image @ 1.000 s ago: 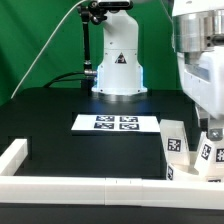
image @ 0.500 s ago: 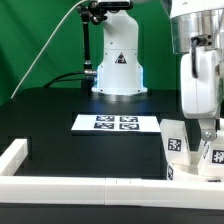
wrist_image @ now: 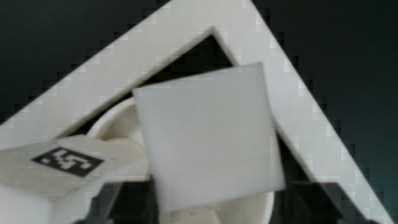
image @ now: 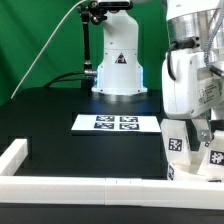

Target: Assemble stool

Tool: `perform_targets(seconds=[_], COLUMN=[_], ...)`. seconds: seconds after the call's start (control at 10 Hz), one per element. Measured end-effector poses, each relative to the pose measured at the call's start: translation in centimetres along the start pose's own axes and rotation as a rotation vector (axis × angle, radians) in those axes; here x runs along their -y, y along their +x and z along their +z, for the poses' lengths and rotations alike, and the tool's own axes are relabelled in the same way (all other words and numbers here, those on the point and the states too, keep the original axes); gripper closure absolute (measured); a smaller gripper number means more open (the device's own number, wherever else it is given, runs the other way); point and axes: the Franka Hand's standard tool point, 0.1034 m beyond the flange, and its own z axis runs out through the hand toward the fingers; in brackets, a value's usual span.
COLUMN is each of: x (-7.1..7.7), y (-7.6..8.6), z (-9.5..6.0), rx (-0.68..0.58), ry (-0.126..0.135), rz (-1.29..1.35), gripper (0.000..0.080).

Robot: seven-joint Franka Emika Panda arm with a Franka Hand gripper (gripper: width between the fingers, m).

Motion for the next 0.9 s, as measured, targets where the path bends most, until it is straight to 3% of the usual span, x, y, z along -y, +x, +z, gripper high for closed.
perform_targets(seconds=[0.2,0.5,0.6,0.7,0.8,0.9], x=[-0.7,-1.1,-1.1,-1.1,-1.1,-0.9], y=[-0.7,-1.0,-0.9,-1.0,-1.5,-2.3], z=[0.1,0.2,0.3,0.3,-0.2,-1.0], rx=[0.017,0.032,0.030,0.029,0.026,0.041], ry=[0.021,0.017,0.017,0.015,-0.010,-0.004], rz=[0.010,0.007,-0.016,-0.021,-0.065,-0.068], gripper=[0.0463,0.0463,0.0375,0.0231,0.0169,0.0169])
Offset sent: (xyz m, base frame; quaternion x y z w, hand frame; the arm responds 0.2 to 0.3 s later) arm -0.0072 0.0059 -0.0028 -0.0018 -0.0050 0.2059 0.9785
